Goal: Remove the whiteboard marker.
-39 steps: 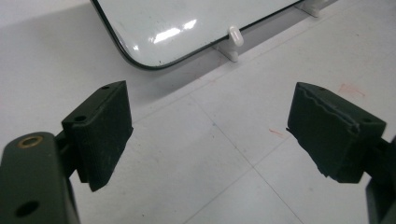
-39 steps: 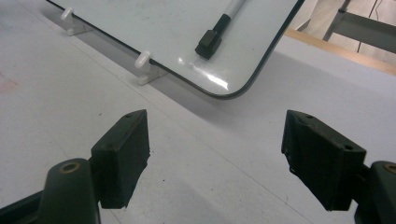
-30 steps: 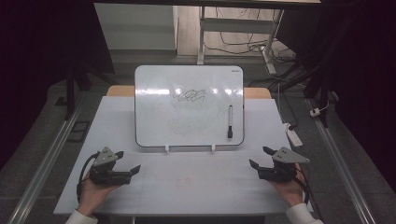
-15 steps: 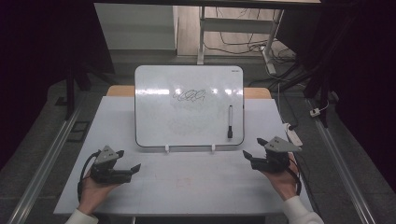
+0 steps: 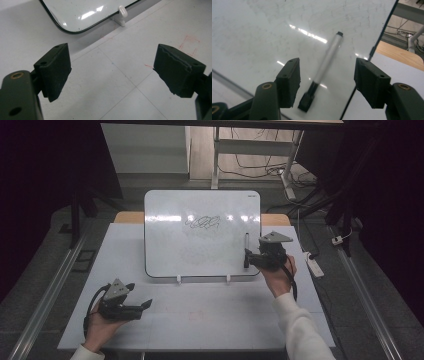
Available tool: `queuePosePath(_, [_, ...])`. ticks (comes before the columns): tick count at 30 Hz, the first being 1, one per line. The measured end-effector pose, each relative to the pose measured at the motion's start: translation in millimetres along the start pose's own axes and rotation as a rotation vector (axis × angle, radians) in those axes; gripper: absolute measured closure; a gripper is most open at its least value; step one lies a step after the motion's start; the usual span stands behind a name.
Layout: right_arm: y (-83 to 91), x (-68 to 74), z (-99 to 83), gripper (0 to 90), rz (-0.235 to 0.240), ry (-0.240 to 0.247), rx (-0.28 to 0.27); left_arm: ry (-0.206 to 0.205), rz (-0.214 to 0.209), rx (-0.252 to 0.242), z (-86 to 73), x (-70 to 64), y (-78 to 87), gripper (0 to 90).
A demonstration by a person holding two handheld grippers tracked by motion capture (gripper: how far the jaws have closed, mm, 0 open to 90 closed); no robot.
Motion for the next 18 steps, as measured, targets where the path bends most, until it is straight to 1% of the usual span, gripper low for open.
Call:
queuePosePath(2, [-9.4, -0.7, 3.6, 41.0, -0.012, -0.018, 0.017, -0.004, 0.001, 0.002, -0.5, 0.1, -0.2, 15.1])
queuePosePath(5, [-21.3, -4.3, 8.2, 46.5, -0.044, -0.02, 0.036, -0.007, 0.001, 0.005, -1.1, -0.1, -1.4, 15.0])
queuePosePath(9, [-34.8, -9.2, 12.8, 53.1, -0.059, -0.058, 0.053, -0.011, 0.001, 0.008, -1.4, -0.5, -2.3, 14.9])
queuePosePath(10, [-34.8, -9.2, 12.8, 53.1, -0.059, -0.058, 0.053, -0.013, 0.001, 0.009, -1.6, -0.6, -2.4, 14.9])
queuePosePath(11, [-39.8, -10.1, 15.2, 56.1, -0.07, -0.065, 0.054, -0.017, 0.001, 0.01, -1.9, -0.6, -2.7, 14.8])
queuePosePath(14, [-45.4, -9.1, 17.2, 59.8, -0.077, -0.063, 0.065, -0.02, 0.001, 0.012, -2.4, -0.6, -3.2, 14.9])
queuePosePath(18, [-52.0, -6.3, 19.1, 66.2, -0.101, -0.047, 0.084, -0.02, 0.001, 0.012, -2.9, -0.1, -3.8, 14.9])
Point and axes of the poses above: each handheld gripper's, and its own axes: y roughly backward along the jaws, z roughly out of its top, x roughly to its left, the point moved 9 cm from there along -y, roughly forward along the jaws, and after that the axes turned 3 degrees about y, right-handed, at the moved point
